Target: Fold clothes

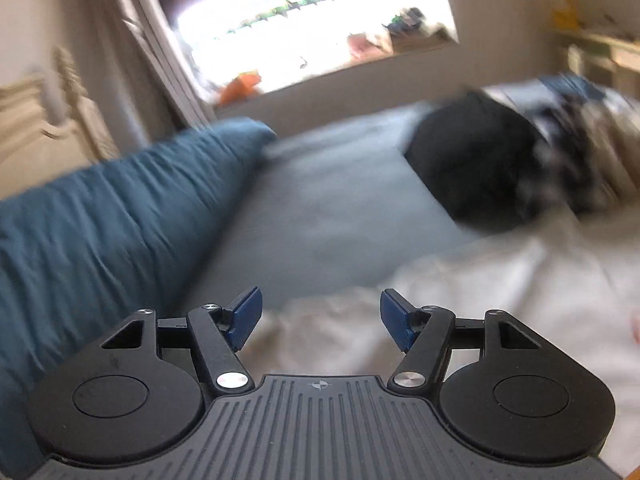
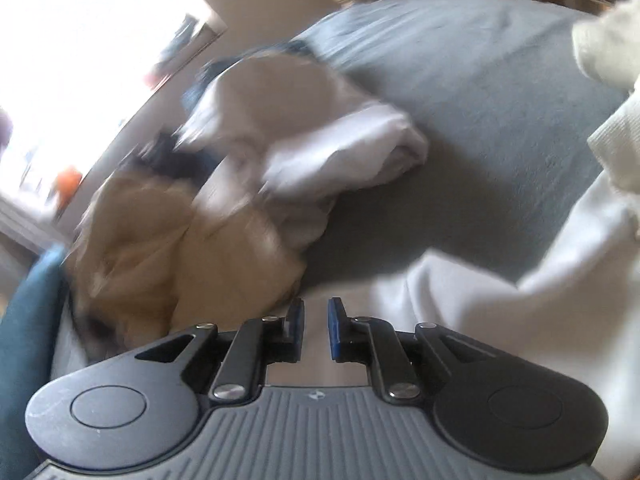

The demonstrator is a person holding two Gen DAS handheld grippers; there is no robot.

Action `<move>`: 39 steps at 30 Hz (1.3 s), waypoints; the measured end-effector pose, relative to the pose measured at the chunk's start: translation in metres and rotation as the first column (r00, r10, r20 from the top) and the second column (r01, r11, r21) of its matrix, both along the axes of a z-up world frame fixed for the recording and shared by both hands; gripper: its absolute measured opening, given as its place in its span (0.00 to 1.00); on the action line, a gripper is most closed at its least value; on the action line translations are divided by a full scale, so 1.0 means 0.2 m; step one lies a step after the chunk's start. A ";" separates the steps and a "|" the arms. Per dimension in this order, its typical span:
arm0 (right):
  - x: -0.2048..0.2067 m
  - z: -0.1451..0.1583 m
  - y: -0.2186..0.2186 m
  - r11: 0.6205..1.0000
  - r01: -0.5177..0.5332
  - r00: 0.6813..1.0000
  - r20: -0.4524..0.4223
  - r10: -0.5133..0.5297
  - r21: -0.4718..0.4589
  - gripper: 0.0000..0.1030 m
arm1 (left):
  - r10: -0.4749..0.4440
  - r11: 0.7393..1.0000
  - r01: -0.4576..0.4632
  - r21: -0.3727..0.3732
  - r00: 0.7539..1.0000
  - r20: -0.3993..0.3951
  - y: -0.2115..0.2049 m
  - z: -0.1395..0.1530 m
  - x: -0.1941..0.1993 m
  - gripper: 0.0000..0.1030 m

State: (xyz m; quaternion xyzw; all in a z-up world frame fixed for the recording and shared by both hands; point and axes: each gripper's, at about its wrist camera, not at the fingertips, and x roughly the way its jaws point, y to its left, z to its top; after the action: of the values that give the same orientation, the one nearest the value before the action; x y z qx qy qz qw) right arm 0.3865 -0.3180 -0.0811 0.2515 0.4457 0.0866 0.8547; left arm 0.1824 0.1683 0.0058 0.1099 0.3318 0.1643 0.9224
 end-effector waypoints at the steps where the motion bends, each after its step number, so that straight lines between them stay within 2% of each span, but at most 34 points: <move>1: -0.06 -0.01 0.03 0.998 -0.057 0.997 -0.041 0.058 0.016 0.17 | -0.025 1.000 0.025 -0.019 0.999 -0.029 -0.02 -0.05 -0.04 0.64; 2: -0.13 -0.03 0.07 0.993 -0.113 0.990 -0.083 0.116 0.040 0.17 | -0.043 0.999 0.041 -0.032 0.998 -0.056 -0.05 -0.11 -0.06 0.64; 4: -0.26 -0.05 0.19 0.975 -0.211 0.970 -0.112 0.217 0.065 0.17 | -0.047 0.998 0.042 -0.047 0.994 -0.100 -0.09 -0.25 -0.09 0.64; 8: -0.49 -0.06 0.53 0.911 -0.407 0.907 -0.087 0.411 0.059 0.17 | -0.018 0.991 -0.001 -0.132 0.990 -0.140 -0.09 -0.41 -0.14 0.64; 11: -0.52 -0.04 0.80 0.855 -0.517 0.855 -0.067 0.514 -0.042 0.17 | 0.019 0.980 -0.045 -0.193 0.990 -0.136 -0.04 -0.45 -0.18 0.64; 12: -0.52 -0.04 0.89 0.836 -0.540 0.842 -0.061 0.536 -0.100 0.17 | 0.031 0.975 -0.059 -0.213 0.990 -0.136 -0.02 -0.47 -0.19 0.64; 14: -0.49 -0.06 1.04 0.787 -0.555 0.823 -0.043 0.566 -0.269 0.18 | 0.079 0.975 -0.099 -0.199 0.991 -0.107 0.07 -0.44 -0.21 0.64; 15: -0.45 -0.08 1.11 0.767 -0.534 0.829 -0.043 0.557 -0.355 0.19 | 0.104 0.974 -0.120 -0.192 0.990 -0.092 0.12 -0.43 -0.22 0.64; 17: -0.38 -0.11 1.14 0.783 -0.450 0.873 -0.028 0.487 -0.429 0.19 | 0.152 0.971 -0.160 -0.177 0.987 -0.061 0.21 -0.40 -0.24 0.64; 20: -0.34 -0.10 1.11 0.861 -0.362 0.923 -0.011 0.384 -0.357 0.22 | 0.194 0.974 -0.194 -0.117 0.981 -0.007 0.37 -0.36 -0.19 0.64; 21: -0.35 -0.10 1.10 0.879 -0.351 0.929 -0.005 0.369 -0.324 0.24 | 0.192 0.978 -0.191 -0.085 0.981 -0.003 0.40 -0.36 -0.15 0.64; 23: -0.42 -0.13 1.14 0.867 -0.356 0.923 0.012 0.384 -0.349 0.39 | 0.183 0.983 -0.183 -0.019 0.983 0.004 0.48 -0.37 -0.05 0.64; 25: -0.49 -0.16 1.18 0.846 -0.361 0.914 0.029 0.404 -0.392 0.41 | 0.170 0.985 -0.170 0.031 0.985 0.005 0.54 -0.39 0.05 0.64; 27: -0.55 -0.16 1.23 0.801 -0.368 0.898 0.044 0.438 -0.472 0.43 | 0.152 0.986 -0.151 0.065 0.988 -0.001 0.60 -0.41 0.18 0.64; 28: -0.55 -0.15 1.24 0.794 -0.368 0.897 0.040 0.440 -0.483 0.44 | 0.144 0.986 -0.144 0.080 0.990 0.001 0.62 -0.42 0.23 0.63; 30: -0.54 -0.15 1.27 0.791 -0.367 0.901 0.025 0.434 -0.490 0.44 | 0.148 0.983 -0.143 0.118 0.989 -0.030 0.67 -0.46 0.33 0.57; 33: -0.50 -0.14 1.25 0.818 -0.361 0.915 0.002 0.404 -0.448 0.45 | 0.182 0.980 -0.174 0.099 0.980 -0.082 0.76 -0.53 0.43 0.43; 34: -0.50 -0.14 1.25 0.822 -0.359 0.917 -0.001 0.400 -0.443 0.45 | 0.199 0.978 -0.192 0.079 0.976 -0.091 0.79 -0.54 0.44 0.33; 35: -0.50 -0.14 1.25 0.820 -0.358 0.917 -0.001 0.400 -0.447 0.45 | 0.220 0.975 -0.216 0.060 0.972 -0.077 0.82 -0.54 0.44 0.12; 36: -0.51 -0.14 1.25 0.816 -0.358 0.916 0.000 0.402 -0.454 0.45 | 0.242 0.970 -0.240 0.040 0.968 -0.062 0.85 -0.54 0.42 0.08; 39: -0.52 -0.13 1.27 0.802 -0.353 0.915 0.001 0.404 -0.481 0.45 | 0.337 0.940 -0.334 -0.062 0.941 0.039 0.95 -0.46 0.31 0.06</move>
State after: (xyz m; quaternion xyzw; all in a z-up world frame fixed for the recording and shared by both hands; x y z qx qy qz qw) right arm 0.2816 -0.0636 -0.1063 -0.0628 0.4495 0.1574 0.8771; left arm 0.2445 0.3590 -0.0860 0.0225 0.3275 0.3127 0.8914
